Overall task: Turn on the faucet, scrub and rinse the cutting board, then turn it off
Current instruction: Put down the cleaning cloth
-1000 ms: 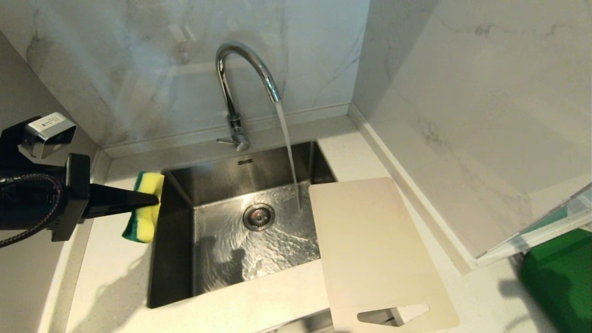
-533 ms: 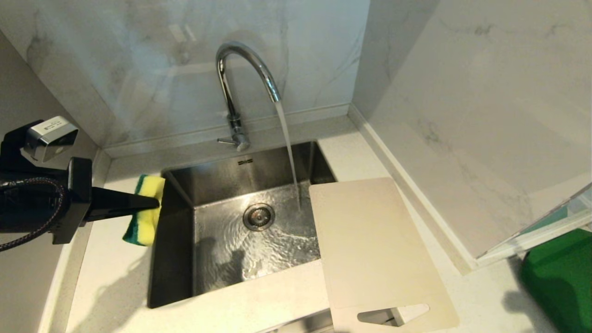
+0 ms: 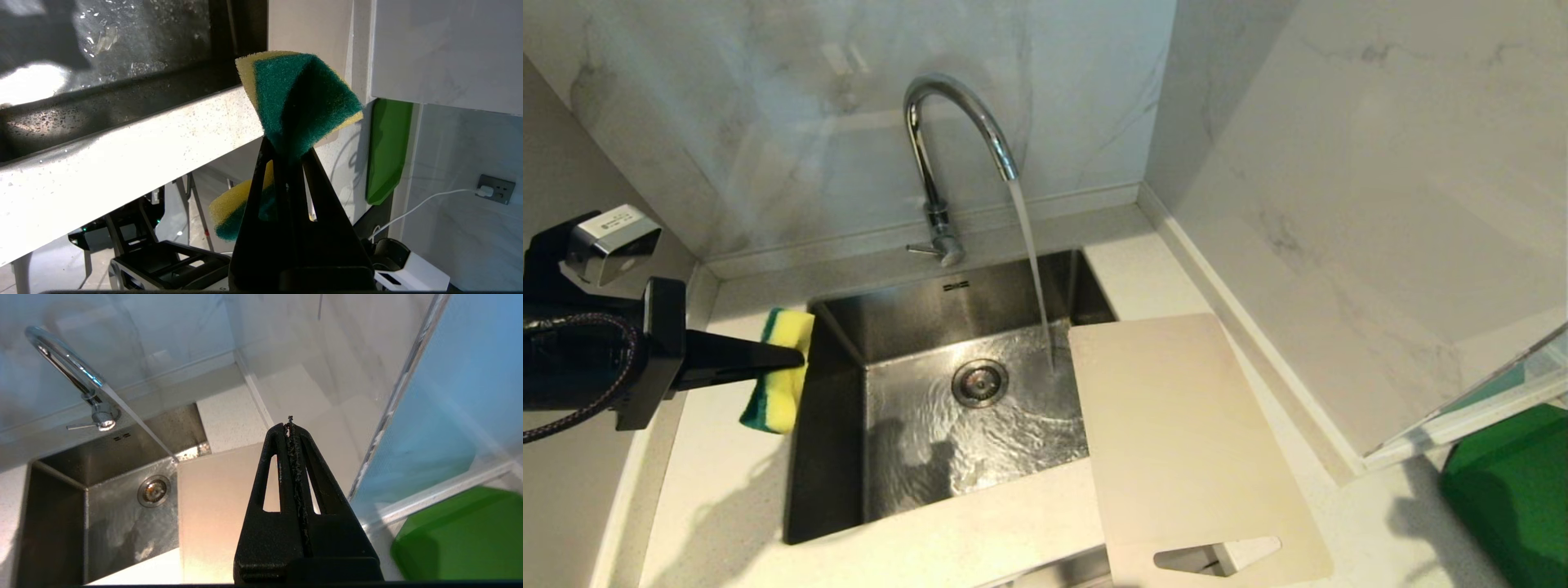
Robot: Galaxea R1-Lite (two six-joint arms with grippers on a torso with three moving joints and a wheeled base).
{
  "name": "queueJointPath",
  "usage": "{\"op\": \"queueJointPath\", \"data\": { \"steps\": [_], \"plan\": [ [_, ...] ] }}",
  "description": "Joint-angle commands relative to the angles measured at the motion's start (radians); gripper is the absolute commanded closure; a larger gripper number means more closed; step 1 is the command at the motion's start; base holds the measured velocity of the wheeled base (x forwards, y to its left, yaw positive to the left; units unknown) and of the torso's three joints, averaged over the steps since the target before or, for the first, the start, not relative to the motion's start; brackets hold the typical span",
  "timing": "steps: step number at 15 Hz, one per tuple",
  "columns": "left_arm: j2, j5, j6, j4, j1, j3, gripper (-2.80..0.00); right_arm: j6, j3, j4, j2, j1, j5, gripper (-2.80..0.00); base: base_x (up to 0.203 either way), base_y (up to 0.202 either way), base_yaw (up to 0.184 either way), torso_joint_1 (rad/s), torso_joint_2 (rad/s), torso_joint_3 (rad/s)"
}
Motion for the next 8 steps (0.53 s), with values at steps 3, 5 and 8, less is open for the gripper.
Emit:
{"op": "queueJointPath", "data": {
  "steps": [3,5,8],
  "plan": [
    [-0.004,-0.002,-0.004,0.002,0.001,0.001,0.00,0.073,0.005,-0.018,0.099,-0.142,0.004,0.00,0.000,0.000,0.000,0.000,0.00,0.000],
    [-0.005,-0.002,-0.003,0.002,0.000,0.000,0.00,0.096,0.011,-0.062,0.137,-0.298,0.094,0.00,0.000,0.000,0.000,0.000,0.00,0.000],
    [-0.004,-0.006,-0.003,0.002,-0.003,0.001,0.00,0.101,0.046,-0.097,0.131,-0.493,0.314,0.00,0.000,0.000,0.000,0.000,0.00,0.000]
  ]
}}
